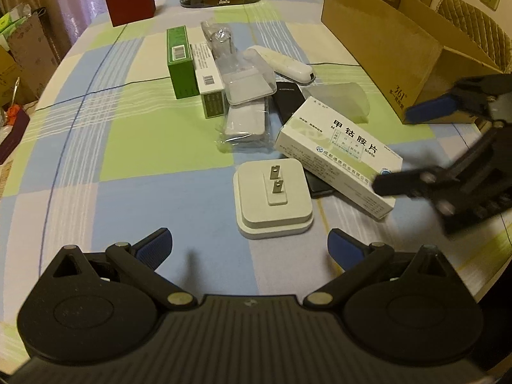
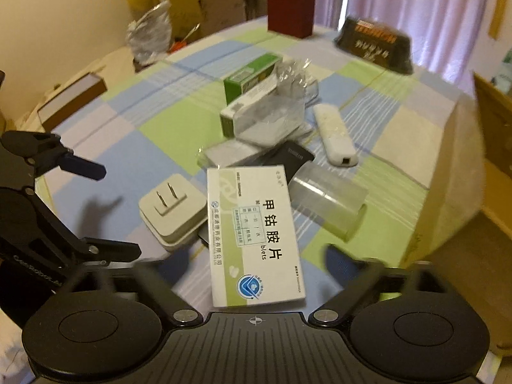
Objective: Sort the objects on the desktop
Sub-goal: 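Grasp the white plug adapter with the left tool while the right tool grasps the medicine box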
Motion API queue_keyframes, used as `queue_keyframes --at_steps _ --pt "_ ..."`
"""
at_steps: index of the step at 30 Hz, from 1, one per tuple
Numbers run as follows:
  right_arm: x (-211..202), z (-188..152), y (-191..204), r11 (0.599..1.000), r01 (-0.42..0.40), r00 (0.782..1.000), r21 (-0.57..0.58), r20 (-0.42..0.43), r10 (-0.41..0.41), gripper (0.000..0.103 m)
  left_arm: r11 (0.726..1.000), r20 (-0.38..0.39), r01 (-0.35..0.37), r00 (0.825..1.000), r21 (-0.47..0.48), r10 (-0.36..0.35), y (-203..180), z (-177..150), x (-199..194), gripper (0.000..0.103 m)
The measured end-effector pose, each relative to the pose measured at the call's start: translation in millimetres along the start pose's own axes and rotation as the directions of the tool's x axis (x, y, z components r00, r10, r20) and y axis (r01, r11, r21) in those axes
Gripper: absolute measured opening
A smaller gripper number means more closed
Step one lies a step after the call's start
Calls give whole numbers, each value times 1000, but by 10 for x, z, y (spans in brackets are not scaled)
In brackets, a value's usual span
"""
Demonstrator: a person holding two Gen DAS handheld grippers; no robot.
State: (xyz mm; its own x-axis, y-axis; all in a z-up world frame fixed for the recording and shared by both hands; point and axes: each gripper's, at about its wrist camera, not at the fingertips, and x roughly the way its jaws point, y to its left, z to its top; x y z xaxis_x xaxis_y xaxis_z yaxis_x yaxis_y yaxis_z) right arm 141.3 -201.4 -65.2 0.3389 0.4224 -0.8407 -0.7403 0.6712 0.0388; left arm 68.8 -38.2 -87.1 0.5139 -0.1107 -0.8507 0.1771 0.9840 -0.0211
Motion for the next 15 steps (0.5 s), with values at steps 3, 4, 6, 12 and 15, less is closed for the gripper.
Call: queue_keyframes --at_steps 3,4,6,12,15 --pt "109 22 -55 1000 -9 1000 -13 -8 8 81 1000 15 8 1000 19 -8 -20 2 46 102" --pt "130 36 -72 1000 -18 1000 -12 -7 18 81 1000 19 11 1000 25 -11 -28 3 61 102" --pt "171 67 -104 999 -35 999 -14 -5 35 81 999 21 16 1000 34 -17 -42 5 97 102" --pt "198 166 -96 998 -68 998 -19 -7 68 81 999 26 29 999 43 -30 -69 13 159 102" --pt "212 166 -59 998 -65 998 -5 -12 64 81 998 30 24 999 51 -25 -63 8 168 102"
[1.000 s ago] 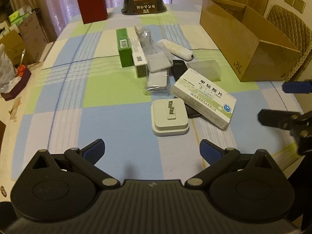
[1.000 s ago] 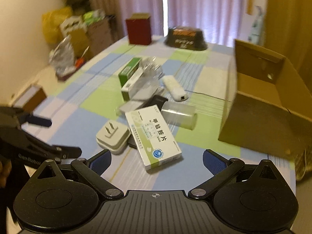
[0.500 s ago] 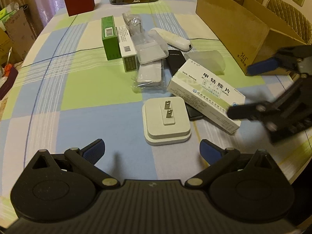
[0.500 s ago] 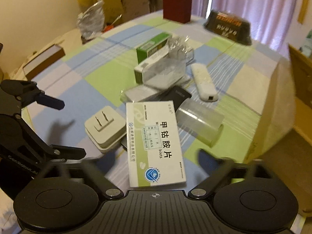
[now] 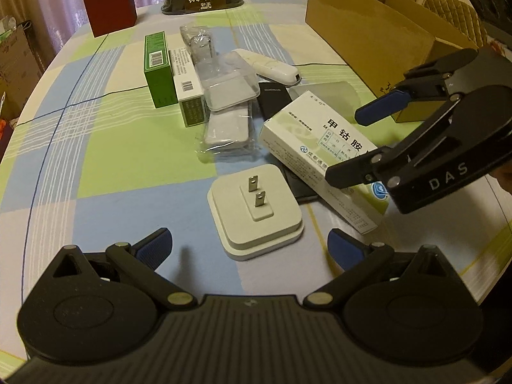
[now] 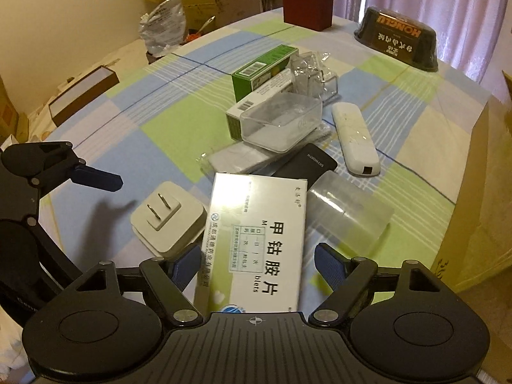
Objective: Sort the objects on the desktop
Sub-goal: 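Grasp the white plug adapter with the left tool while the right tool grasps the medicine box, then lift the plug adapter with the left tool while the right tool carries the medicine box to the cardboard box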
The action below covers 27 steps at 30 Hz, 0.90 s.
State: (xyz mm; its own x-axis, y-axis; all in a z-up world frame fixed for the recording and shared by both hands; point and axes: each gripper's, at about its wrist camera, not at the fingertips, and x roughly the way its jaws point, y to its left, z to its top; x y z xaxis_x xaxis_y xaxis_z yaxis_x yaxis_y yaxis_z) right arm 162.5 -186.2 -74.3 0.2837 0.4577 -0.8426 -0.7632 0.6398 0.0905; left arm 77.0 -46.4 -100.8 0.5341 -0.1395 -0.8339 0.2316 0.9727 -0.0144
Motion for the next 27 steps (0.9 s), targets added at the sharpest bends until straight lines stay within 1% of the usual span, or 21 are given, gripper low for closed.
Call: queue_keyframes --at_steps 3,6,7,9,12,15,17,18,19,20,22,25,27 --pt "61 -28 37 1000 3 1000 1 -16 -3 81 1000 1 0 1000 6 0 8 -10 4 102" --pt "92 -48 27 1000 8 1000 29 -12 -7 80 1000 7 1 1000 0 -1 19 0 14 101" --pt "82 -52 12 999 10 1000 46 -7 -10 71 1000 11 1 1000 -2 -1 21 9 16 101" --pt "35 -59 -28 996 20 1000 87 6 -20 71 1000 22 1 1000 -5 -1 13 29 18 101" --pt "-71 -100 -83 988 62 998 145 16 -65 70 1000 29 -2 1000 -12 2 -2 74 62 100" --pt "-172 -163 -117 976 107 994 189 13 -112 71 1000 12 4 1000 -28 -4 -20 111 145 92" --pt "-214 -214 -119 968 135 990 209 3 -139 71 999 -4 6 1000 -33 -6 -33 128 205 82" --pt "-230 -240 -118 965 150 988 216 -4 -153 70 1000 -12 4 1000 -30 -5 -42 134 233 74" --pt "-235 -264 -115 962 161 987 221 -13 -162 71 1000 -19 4 1000 -18 -5 -51 137 249 67" --pt "-234 -289 -112 959 169 985 226 -22 -168 71 1000 -25 5 1000 -3 -5 -61 139 261 67" --pt "-228 -337 -102 955 185 983 230 -40 -181 71 998 -26 15 1000 58 -13 -75 137 250 67" --pt "-199 -396 -70 952 210 978 221 -62 -201 71 983 -21 37 999 179 -33 -76 91 213 67" --pt "-179 -432 -58 950 223 975 220 -65 -214 71 977 -15 23 1000 213 -20 -45 56 197 69"
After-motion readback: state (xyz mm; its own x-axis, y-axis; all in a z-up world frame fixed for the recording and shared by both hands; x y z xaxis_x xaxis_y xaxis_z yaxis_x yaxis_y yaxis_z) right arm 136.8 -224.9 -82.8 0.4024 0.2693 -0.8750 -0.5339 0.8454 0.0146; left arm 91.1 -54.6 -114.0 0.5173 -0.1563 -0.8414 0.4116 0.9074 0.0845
